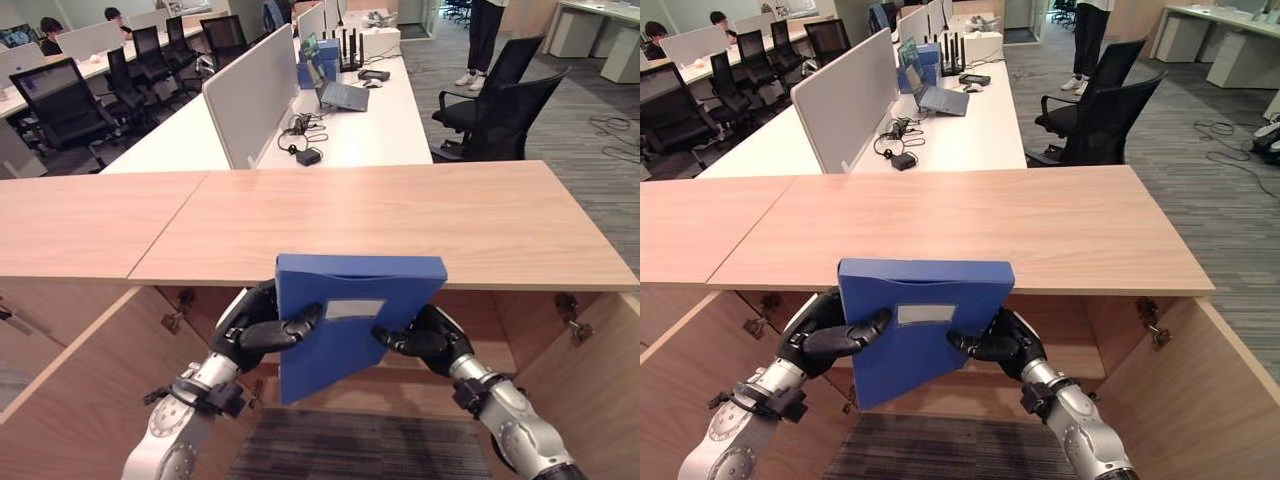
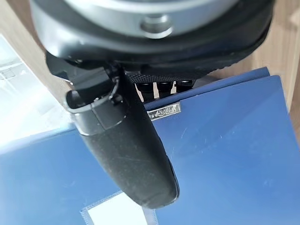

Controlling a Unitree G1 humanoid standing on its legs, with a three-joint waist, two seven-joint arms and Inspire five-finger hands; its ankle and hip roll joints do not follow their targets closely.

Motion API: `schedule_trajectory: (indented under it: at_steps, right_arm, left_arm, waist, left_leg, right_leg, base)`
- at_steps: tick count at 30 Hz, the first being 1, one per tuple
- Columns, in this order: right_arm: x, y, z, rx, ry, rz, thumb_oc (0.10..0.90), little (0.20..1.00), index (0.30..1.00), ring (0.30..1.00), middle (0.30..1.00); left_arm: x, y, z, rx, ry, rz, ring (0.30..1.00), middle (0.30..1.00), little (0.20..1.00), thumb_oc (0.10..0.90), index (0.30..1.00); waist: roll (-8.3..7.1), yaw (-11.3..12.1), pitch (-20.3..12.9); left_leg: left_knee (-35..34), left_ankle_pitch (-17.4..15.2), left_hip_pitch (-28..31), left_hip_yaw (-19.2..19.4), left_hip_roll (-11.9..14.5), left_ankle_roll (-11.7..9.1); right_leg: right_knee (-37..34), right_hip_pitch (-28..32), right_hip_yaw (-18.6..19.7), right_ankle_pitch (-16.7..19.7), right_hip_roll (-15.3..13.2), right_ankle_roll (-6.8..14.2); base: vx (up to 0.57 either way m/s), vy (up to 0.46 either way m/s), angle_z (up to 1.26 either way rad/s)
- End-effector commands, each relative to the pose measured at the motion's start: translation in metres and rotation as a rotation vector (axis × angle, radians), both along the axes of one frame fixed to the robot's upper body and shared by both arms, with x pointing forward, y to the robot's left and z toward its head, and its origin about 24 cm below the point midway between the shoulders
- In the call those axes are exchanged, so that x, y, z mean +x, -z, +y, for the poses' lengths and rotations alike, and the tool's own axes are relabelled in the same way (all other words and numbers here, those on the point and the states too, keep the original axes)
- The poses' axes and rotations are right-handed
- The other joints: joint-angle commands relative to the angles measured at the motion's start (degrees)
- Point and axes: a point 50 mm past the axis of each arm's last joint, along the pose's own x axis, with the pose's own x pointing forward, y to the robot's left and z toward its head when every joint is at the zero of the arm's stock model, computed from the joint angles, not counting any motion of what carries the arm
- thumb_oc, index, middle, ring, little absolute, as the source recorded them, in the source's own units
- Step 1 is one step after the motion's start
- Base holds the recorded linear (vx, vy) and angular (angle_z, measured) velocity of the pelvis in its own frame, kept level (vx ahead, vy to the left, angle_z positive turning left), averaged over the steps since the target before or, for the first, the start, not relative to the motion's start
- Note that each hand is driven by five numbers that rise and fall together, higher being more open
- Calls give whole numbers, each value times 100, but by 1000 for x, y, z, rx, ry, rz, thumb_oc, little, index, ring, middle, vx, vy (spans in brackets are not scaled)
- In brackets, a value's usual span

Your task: Put the empty folder in the office cabinet

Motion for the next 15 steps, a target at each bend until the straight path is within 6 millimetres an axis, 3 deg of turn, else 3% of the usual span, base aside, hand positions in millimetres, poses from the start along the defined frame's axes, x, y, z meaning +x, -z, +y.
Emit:
schedule_trajectory:
  at_steps: [1,8,15]
  right_arm:
    - [35,-95,42,289,-136,-436,800,900,900,900,900]
    - [16,-122,97,393,-495,-499,800,900,900,900,900]
    - [8,-143,130,441,-669,-571,800,900,900,900,900]
  left_arm:
    - [16,-66,-16,-107,168,-311,300,300,300,400,300]
    - [22,-94,-29,-45,433,-361,300,300,300,400,300]
    - [35,-115,-29,-72,418,-483,300,300,300,400,300]
  waist:
    - [-255,-73,-34]
    - [-265,-85,-74]
    - [-268,-51,-112]
  left_leg:
    - [-7,-648,396,-307,-138,37]
    - [-9,-618,372,-305,-139,24]
    - [-9,-611,372,-296,-153,25]
  right_leg:
    - [48,526,300,-1016,-82,206]
    - [48,503,328,-993,-81,217]
    - [48,488,358,-984,-68,201]
  base:
    - [0,0,0]
    - [0,0,0]
    - [0,0,0]
